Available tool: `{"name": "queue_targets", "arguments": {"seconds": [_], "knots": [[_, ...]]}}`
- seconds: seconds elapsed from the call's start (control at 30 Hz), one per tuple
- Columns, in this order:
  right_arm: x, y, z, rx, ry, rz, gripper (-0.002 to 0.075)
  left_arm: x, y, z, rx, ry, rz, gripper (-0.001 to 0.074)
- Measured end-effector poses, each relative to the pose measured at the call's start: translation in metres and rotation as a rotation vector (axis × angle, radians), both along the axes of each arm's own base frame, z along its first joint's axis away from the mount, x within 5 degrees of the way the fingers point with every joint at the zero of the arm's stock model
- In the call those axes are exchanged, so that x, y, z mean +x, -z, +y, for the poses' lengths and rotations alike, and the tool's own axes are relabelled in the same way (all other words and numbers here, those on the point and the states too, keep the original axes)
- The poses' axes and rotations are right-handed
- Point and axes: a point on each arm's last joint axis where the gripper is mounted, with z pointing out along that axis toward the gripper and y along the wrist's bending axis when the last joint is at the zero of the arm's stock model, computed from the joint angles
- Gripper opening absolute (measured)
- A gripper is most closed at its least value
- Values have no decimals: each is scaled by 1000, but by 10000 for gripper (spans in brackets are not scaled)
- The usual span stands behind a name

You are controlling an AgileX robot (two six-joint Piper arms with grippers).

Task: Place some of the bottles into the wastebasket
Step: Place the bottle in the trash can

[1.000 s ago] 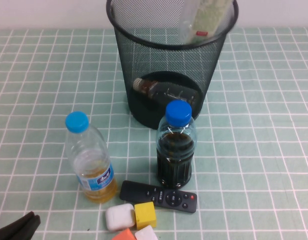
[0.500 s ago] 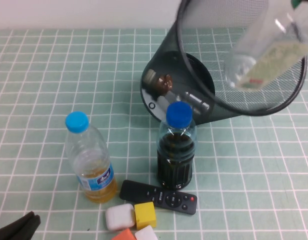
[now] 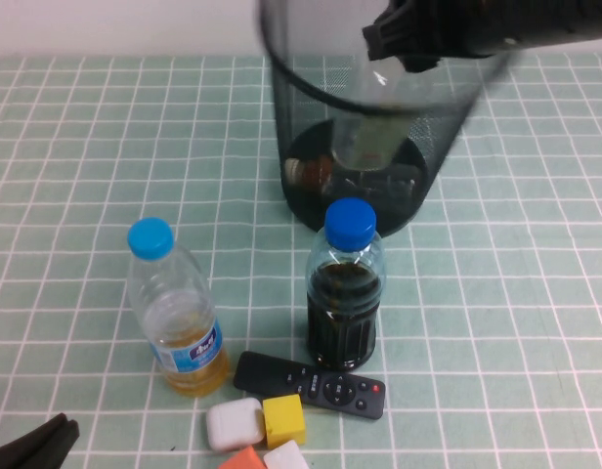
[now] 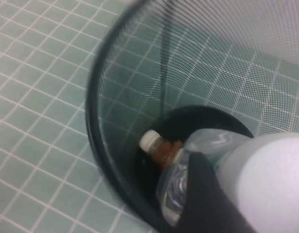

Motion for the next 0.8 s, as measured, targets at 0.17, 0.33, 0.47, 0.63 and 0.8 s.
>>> {"name": "queue_targets", "arguments": {"seconds": [0.17, 0.33, 0.47, 0.63, 0.8], "knots": [[13, 10, 11, 50, -21, -10, 341, 0, 0, 0, 0, 0, 0, -4], [27, 26, 22, 56, -32, -6, 341, 0, 0, 0, 0, 0, 0, -4], [37, 38, 29, 42, -32, 14, 341, 0, 0, 0, 0, 0, 0, -4], [43, 43, 31, 19, -32, 7, 341, 0, 0, 0, 0, 0, 0, -4], [46, 39, 27, 38, -3, -2, 442, 0, 0, 0, 0, 0, 0, -4]]}}
